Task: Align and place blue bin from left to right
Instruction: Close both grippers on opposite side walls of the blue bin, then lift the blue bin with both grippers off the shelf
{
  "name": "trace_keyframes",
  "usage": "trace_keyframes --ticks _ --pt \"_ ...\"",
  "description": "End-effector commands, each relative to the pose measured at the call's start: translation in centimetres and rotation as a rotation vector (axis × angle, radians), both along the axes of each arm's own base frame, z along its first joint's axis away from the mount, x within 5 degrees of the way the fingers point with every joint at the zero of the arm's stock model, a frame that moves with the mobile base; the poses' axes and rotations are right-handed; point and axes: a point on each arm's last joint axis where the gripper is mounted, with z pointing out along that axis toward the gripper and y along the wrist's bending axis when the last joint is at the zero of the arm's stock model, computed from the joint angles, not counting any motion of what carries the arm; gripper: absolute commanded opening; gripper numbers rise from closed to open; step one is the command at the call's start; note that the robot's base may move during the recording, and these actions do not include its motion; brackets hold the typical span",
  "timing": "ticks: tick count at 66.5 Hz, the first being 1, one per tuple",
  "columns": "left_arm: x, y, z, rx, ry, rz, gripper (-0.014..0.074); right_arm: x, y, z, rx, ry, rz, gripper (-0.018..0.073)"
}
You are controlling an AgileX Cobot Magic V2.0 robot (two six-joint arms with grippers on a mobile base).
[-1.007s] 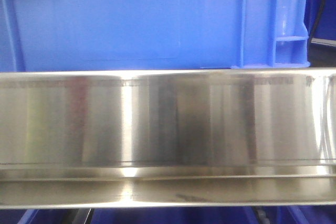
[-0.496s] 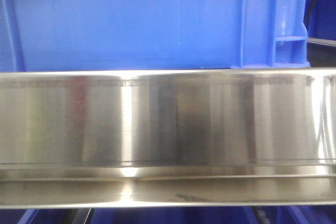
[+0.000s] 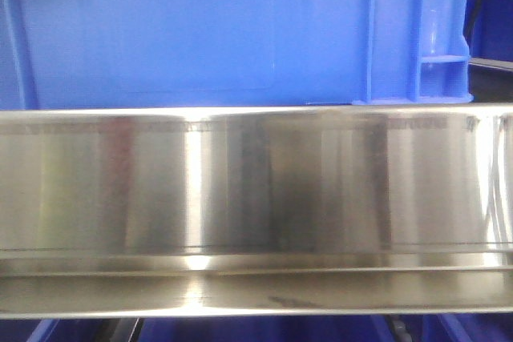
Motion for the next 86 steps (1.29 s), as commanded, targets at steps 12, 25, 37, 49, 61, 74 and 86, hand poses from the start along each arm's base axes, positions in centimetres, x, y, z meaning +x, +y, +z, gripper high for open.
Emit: trace_keyframes --ticks 12,25,37,49,61,74,86 --pt "0.0 -0.1 0.2 -0.013 -0.01 0.004 0.0196 0.0 -0.3 0.6 0.0 -0.026 -0.007 -0.002" --pt "0.0 -0.4 0.2 -0.049 -0.003 -0.003 -0.0111 0.0 -0.3 0.6 0.0 -0.026 -0.007 -0.0071" --pt "-0.4 -0.7 0.6 -0.094 -0.004 -0.013 -0.0111 0.0 -0.3 0.6 0.0 -0.026 -0.007 -0.0071" --pt "-1.5 -1.0 2.5 -0.165 -0.053 -0.027 -0.0111 -0.9 -0.3 1.7 0.037 -0.045 0.0 -0.0071" --pt "-3.1 -1.2 5.0 -0.25 -0.139 -0.044 -0.0111 -2.6 -0.4 4.5 0.111 -0.133 0.013 -0.0071" --pt "-5.3 -1.0 8.3 -0.319 -0.277 -0.054 -0.0111 -4.7 -1.0 7.6 0.159 -0.237 0.019 -0.0071" --pt "-7.1 -0.9 10.3 -0.378 -0.352 -0.067 -0.0111 -6.6 -1.6 9.8 0.186 -0.323 0.021 -0.0071"
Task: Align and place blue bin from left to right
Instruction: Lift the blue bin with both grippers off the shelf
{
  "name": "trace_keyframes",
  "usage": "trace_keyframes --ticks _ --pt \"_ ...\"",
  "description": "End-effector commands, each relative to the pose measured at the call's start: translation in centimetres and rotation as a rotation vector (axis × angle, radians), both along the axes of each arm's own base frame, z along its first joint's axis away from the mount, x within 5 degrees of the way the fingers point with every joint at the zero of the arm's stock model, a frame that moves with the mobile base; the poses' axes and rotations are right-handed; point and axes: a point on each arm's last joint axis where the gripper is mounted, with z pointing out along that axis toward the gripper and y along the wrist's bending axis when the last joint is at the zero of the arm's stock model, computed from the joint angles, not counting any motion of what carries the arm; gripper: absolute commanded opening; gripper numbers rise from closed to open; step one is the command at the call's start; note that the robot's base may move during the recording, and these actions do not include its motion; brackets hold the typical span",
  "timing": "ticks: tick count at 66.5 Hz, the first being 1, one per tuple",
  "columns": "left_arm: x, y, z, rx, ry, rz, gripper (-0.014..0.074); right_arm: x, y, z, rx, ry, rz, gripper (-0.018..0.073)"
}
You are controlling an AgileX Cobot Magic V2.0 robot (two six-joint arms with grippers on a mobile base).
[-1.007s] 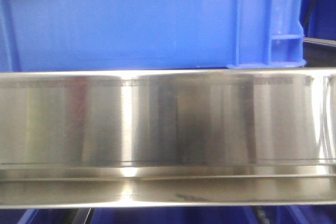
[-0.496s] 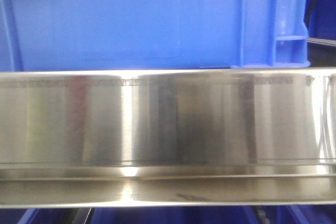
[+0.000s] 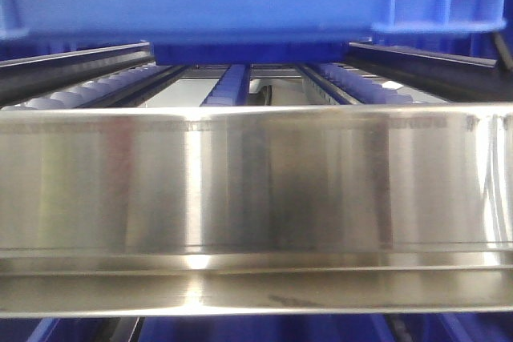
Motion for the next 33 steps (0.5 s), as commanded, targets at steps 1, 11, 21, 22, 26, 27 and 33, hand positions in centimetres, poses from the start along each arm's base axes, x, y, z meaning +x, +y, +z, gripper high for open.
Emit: trace_keyframes --ticks 1,11,21,22,26,27,33 --pt "-2.01 -1.17 3.24 -0.171 -0.132 -0.066 -0.0111 -1.33 0.41 2.67 0.105 -0.139 0.043 -0.0071" --pt "-2.39 -1.09 3.63 -0.175 -0.148 -0.066 -0.0111 -1.8 0.26 3.37 0.116 -0.174 0.043 -0.0071" --pt "-2.31 -1.03 3.67 -0.169 -0.158 -0.061 -0.0111 -1.8 0.26 3.37 0.116 -0.174 0.043 -0.0071" --pt "-2.29 -1.03 3.69 -0.17 -0.161 -0.06 -0.0111 -1.8 0.26 3.37 0.116 -0.174 0.043 -0.0071" --pt "-2.23 -1.02 3.79 -0.174 -0.173 -0.057 -0.0111 -1.8 0.26 3.37 0.116 -0.174 0.043 -0.0071" --pt "-2.21 -1.02 3.81 -0.175 -0.175 -0.057 -0.0111 -1.8 0.26 3.37 0.116 -0.174 0.043 -0.0071" --pt "-2.08 -1.01 4.01 -0.182 -0.2 -0.051 -0.0111 -1.8 0.26 3.37 0.116 -0.174 0.043 -0.0071"
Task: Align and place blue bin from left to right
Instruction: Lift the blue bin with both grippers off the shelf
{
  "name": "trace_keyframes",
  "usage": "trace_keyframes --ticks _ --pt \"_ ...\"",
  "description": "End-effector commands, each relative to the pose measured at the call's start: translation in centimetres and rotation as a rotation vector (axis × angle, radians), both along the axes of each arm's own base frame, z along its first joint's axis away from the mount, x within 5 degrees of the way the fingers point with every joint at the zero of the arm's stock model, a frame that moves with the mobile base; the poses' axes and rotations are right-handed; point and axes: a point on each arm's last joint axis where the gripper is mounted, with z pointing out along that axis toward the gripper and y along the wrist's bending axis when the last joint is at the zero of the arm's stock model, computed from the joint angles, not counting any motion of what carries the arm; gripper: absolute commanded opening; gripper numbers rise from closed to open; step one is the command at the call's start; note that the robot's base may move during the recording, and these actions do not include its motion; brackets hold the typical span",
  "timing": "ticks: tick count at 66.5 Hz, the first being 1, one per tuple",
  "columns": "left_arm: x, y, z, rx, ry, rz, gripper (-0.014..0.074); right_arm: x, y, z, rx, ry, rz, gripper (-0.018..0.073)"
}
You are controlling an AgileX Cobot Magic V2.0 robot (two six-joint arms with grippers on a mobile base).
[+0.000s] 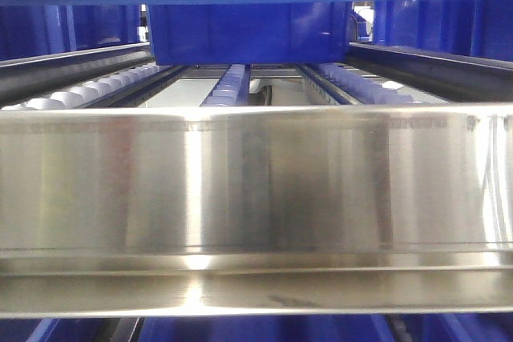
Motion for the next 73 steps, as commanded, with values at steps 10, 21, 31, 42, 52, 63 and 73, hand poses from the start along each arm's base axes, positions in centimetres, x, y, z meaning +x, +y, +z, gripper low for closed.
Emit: trace_keyframes --ticks 10,21,31,42,52,63,73 --pt "-0.65 -1.0 2.83 -0.151 -0.181 -0.037 -0.0111 -0.44 0.68 1.75 0.097 -0.116 0.044 -0.0071" --pt "-0.64 -1.0 2.85 -0.152 -0.184 -0.036 -0.0111 -0.44 0.68 1.75 0.097 -0.116 0.044 -0.0071" --pt "-0.64 -1.0 2.85 -0.152 -0.184 -0.036 -0.0111 -0.44 0.68 1.75 0.097 -0.116 0.044 -0.0071" --pt "-0.64 -1.0 2.85 -0.152 -0.184 -0.036 -0.0111 -0.44 0.68 1.75 0.097 -0.116 0.044 -0.0071" --pt "-0.64 -1.0 2.85 -0.152 -0.184 -0.036 -0.0111 -0.44 0.68 1.75 0.097 -0.116 0.044 -0.0071" --pt "-0.64 -1.0 2.85 -0.152 -0.184 -0.036 -0.0111 -0.44 0.68 1.75 0.097 -0.116 0.044 -0.0071" --pt "-0.64 -1.0 2.85 -0.152 -0.184 -0.036 -0.0111 -0.44 0.68 1.75 0.097 -0.116 0.044 -0.0071"
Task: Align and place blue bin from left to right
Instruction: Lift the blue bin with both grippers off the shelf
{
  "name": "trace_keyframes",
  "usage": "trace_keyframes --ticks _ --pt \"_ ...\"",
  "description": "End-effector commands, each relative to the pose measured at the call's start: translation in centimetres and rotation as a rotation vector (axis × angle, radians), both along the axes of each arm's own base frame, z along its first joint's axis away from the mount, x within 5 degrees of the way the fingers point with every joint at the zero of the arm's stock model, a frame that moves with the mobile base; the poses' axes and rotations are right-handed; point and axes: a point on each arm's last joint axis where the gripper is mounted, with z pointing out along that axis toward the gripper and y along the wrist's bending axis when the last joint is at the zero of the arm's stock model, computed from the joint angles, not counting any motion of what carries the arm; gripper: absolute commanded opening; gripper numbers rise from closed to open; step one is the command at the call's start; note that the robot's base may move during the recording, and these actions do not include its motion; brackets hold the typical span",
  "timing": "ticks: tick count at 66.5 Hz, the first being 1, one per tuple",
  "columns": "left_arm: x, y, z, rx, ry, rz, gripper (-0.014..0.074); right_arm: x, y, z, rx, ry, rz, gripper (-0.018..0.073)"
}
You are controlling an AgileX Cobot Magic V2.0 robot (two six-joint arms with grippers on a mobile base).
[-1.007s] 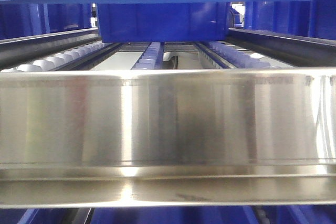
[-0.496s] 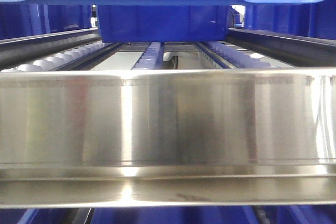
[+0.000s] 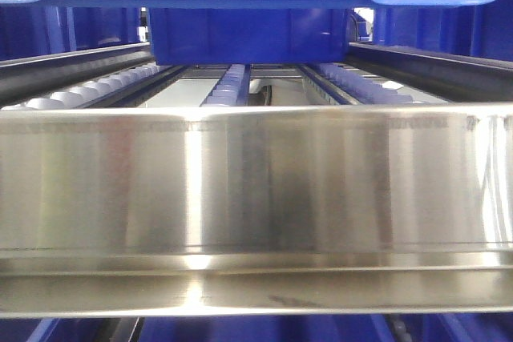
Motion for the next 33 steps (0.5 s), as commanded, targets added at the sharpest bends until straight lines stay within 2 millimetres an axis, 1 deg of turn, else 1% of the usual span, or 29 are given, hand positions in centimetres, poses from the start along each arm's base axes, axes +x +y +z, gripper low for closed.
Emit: trace_keyframes --ticks 1,33 --pt "-0.95 -0.97 2.45 -0.139 -0.131 -0.044 -0.0111 -0.62 0.77 1.58 0.098 -0.089 0.049 -0.0071" --pt "-0.95 -0.97 2.45 -0.139 -0.131 -0.044 -0.0111 -0.61 0.77 1.59 0.099 -0.091 0.049 -0.0071"
